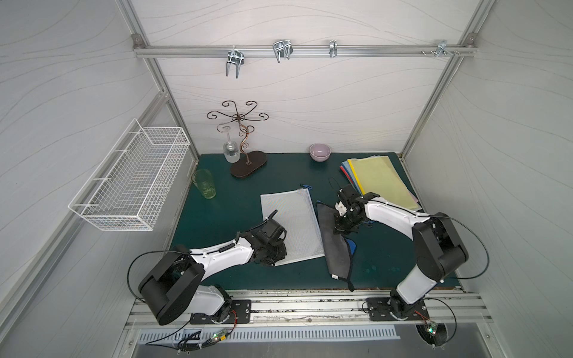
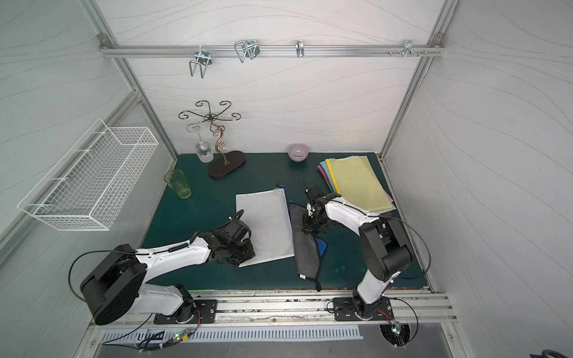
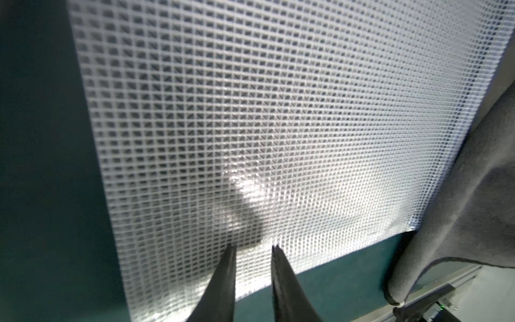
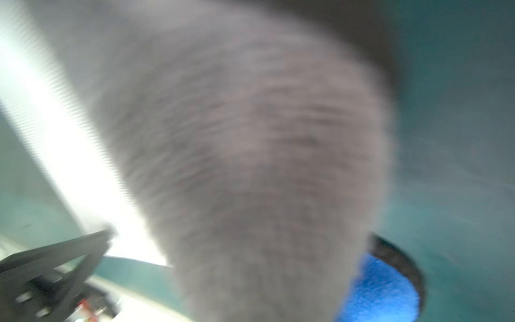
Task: Wipe the document bag
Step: Wipe the dirt from the document bag, then place the cleaning item at the center of the board.
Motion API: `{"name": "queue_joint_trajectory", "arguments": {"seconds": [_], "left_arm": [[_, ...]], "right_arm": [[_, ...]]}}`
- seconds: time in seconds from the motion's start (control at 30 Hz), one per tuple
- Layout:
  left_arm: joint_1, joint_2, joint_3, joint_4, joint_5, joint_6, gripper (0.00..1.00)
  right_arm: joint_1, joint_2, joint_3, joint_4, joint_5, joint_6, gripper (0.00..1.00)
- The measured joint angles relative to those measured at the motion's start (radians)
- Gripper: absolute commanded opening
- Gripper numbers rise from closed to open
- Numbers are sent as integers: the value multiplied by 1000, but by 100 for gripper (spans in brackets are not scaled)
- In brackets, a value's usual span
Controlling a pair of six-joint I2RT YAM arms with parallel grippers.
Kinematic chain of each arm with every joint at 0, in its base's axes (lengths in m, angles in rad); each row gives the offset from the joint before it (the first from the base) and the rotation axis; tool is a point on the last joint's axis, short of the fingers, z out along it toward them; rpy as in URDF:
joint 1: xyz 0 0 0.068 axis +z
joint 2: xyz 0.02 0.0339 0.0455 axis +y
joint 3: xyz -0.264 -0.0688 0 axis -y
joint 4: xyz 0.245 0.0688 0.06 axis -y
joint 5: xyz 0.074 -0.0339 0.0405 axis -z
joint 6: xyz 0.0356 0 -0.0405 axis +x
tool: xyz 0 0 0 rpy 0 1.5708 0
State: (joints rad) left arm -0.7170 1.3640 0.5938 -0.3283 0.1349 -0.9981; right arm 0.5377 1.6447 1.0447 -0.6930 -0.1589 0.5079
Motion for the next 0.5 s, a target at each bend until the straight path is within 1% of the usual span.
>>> {"name": "queue_joint_trajectory", "arguments": {"seconds": [0.07, 0.13, 0.23, 0.27, 0.3, 0.37, 0.4, 0.43, 0.47, 0.5], "left_arm": [[-19, 0, 37, -60, -32, 20, 30], [-46, 1, 95, -108, -58, 44, 35], [-87, 18, 206, -143, -84, 84, 48], [-101, 39, 256, -151, -93, 96, 51], [-114, 65, 301, -155, -98, 108, 53], [-133, 130, 384, -157, -102, 131, 57], [-143, 172, 426, -158, -101, 147, 59], [-151, 207, 458, -162, -101, 156, 60], [-161, 250, 493, -166, -101, 169, 62], [-170, 288, 528, -177, -101, 178, 63]], "right_arm": [[0, -12, -32, -8, 36, 2, 0], [-1, -31, -79, -15, 66, 14, 0], [-7, -94, -161, -36, 113, 38, 0], [-13, -124, -188, -41, 124, 47, 3], [-21, -153, -210, -46, 132, 54, 15], [-42, -185, -230, -55, 137, 63, 51], [-52, -190, -232, -56, 136, 63, 62], [-58, -190, -232, -55, 135, 61, 72], [-65, -191, -233, -55, 136, 61, 88], [-68, -195, -234, -54, 136, 60, 97]]}}
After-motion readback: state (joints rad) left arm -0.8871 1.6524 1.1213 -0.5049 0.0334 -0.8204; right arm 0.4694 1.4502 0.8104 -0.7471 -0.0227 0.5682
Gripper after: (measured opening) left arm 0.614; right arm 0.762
